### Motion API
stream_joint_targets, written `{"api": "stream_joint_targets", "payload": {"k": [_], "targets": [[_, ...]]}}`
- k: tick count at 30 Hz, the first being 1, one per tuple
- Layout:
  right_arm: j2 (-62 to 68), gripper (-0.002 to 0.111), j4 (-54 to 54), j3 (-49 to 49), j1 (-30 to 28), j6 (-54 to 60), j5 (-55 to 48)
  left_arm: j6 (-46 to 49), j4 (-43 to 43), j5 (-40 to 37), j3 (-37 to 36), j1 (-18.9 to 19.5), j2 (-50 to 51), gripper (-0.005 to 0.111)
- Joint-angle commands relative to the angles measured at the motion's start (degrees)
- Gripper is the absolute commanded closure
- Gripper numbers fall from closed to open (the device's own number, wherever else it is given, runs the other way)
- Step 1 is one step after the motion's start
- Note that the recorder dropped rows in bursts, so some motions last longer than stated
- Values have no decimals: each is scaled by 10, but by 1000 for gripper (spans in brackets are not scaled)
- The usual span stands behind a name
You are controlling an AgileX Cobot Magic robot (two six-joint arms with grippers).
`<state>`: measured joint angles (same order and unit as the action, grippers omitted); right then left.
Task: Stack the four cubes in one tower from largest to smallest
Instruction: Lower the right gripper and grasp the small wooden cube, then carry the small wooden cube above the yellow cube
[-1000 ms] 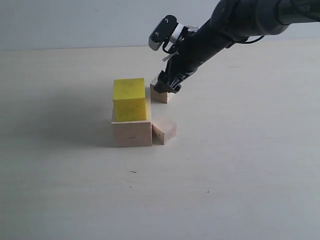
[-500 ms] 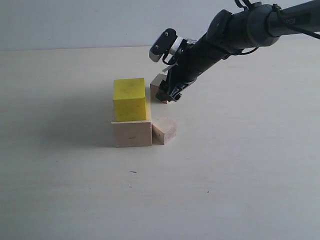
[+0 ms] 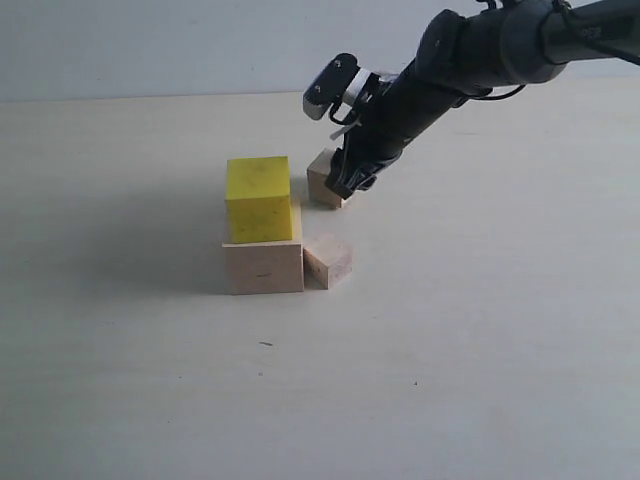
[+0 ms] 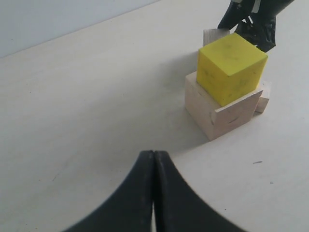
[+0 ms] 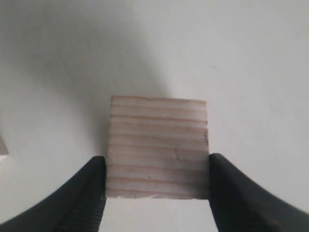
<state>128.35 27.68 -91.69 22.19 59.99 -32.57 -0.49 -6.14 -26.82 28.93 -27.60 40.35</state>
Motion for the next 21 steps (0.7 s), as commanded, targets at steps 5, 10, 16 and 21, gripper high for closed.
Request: {"api": "stream_joint_targets", "payload": {"k": [5, 10, 16, 21], "targets": [[-108, 108, -171, -2, -2, -367, -38, 1, 2, 13, -3, 2, -5, 107], [-183, 108, -174, -2, -2, -429, -117, 1, 7, 15, -3, 2, -9, 107], [-278, 108, -60, 11, 5, -489, -166, 1, 9, 15, -3, 2, -28, 107], [-339, 108, -110, 27, 69, -594, -166, -2, 10, 15, -3, 2, -50, 107]]}}
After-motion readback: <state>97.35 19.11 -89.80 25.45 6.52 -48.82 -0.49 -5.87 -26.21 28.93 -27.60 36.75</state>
